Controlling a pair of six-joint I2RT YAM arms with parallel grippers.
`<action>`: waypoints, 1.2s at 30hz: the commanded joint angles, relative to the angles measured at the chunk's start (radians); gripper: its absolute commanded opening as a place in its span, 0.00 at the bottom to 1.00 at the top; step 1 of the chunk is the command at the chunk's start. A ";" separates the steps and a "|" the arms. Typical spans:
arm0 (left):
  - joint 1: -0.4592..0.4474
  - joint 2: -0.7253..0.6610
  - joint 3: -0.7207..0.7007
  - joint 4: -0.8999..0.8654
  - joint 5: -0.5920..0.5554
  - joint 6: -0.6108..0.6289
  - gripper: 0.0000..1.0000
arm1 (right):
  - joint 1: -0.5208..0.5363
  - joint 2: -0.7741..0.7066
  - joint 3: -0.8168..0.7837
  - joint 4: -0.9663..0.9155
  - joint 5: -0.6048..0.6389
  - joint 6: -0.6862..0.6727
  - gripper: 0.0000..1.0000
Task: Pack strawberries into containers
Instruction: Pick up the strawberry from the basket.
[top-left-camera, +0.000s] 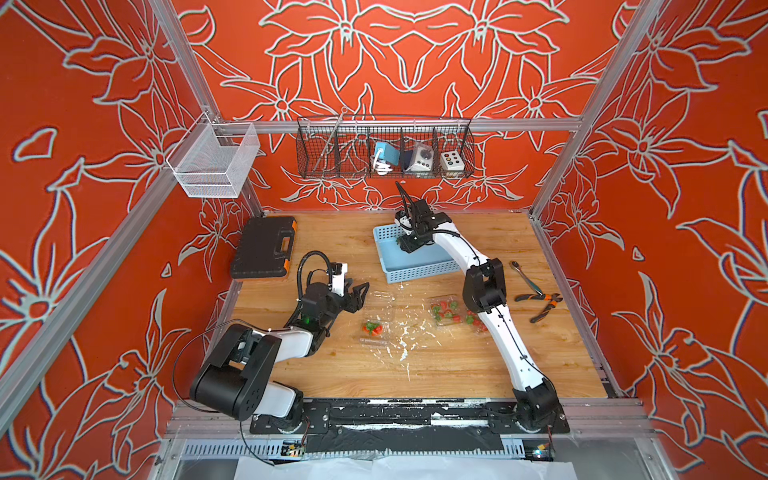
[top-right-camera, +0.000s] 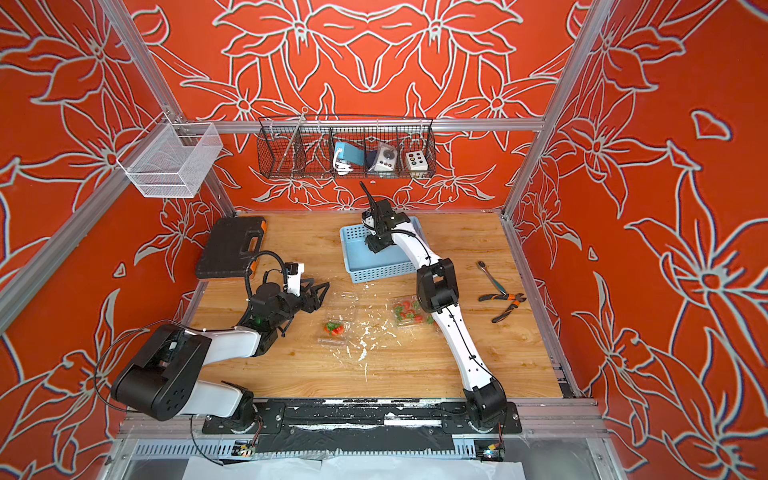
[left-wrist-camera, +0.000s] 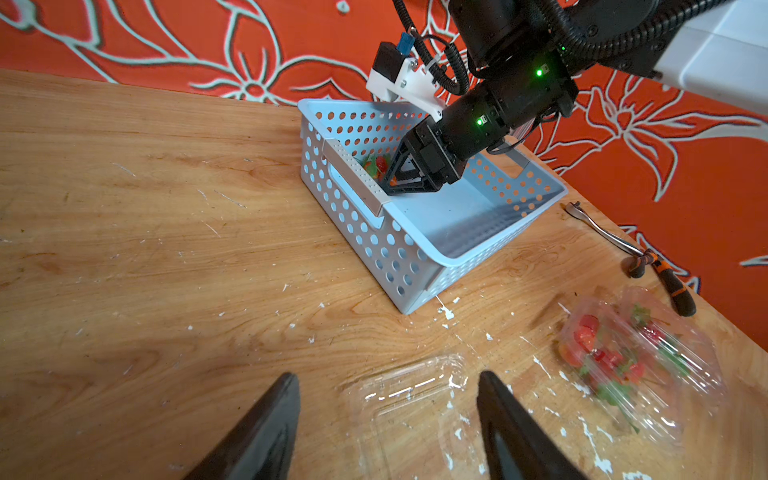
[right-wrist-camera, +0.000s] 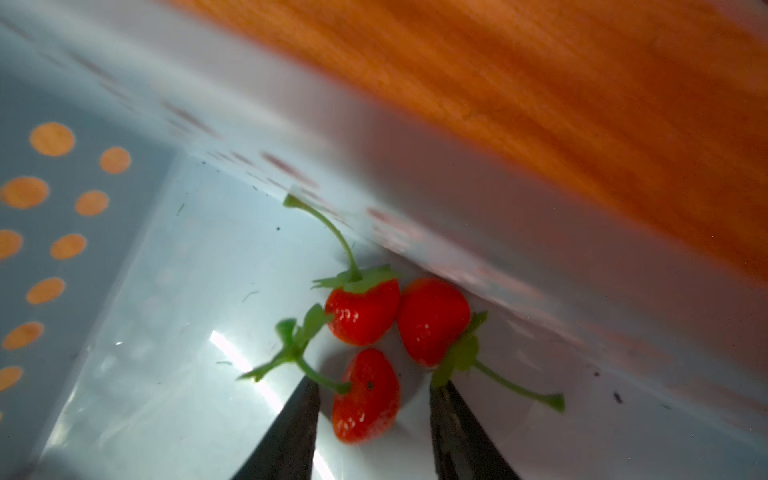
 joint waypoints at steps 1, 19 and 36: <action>-0.007 0.010 0.017 0.024 0.013 0.013 0.67 | -0.004 0.030 0.033 -0.019 -0.012 -0.016 0.39; -0.007 0.003 0.015 0.023 0.011 0.014 0.67 | -0.003 -0.295 -0.410 0.215 -0.046 -0.027 0.19; -0.007 -0.010 0.008 0.028 0.007 0.007 0.67 | 0.131 -0.836 -1.150 0.485 0.024 0.038 0.19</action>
